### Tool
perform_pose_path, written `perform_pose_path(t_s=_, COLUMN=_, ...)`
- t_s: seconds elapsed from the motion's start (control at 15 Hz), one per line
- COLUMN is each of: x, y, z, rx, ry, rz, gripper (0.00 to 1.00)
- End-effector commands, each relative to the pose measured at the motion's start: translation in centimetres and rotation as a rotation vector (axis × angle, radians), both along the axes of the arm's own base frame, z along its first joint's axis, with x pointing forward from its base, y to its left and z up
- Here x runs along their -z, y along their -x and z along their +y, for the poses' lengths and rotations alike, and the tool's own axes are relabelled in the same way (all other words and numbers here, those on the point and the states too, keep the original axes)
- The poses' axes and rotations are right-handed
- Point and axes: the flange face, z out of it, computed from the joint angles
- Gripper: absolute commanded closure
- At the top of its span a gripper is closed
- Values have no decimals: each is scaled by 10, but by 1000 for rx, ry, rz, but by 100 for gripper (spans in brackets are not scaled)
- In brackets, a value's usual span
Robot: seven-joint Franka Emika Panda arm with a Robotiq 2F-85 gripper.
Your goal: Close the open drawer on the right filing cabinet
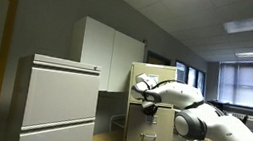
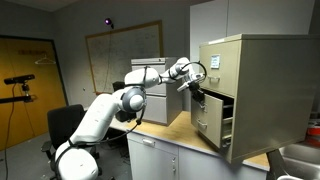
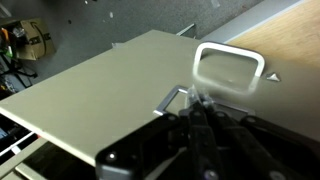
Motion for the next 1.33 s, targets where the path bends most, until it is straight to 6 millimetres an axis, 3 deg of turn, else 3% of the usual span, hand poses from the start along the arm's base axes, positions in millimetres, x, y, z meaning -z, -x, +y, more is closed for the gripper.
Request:
perform_pose_path(t_s=0.0, x=-1, y=-22, z=-34, rx=-3, ry=85, rz=-142, gripper=100)
perform_pose_path(t_s=0.47, x=2, y=-40, z=-35, rx=2, ry=151, rz=-236, gripper=100)
perform_pose_path(t_s=0.8, x=-3, y=-43, z=-36, rx=-14, ry=213, rz=-254, gripper=100)
perform_pose_path(t_s=1.27, x=6, y=-42, z=-44, rx=63, ry=237, rz=-262, gripper=100)
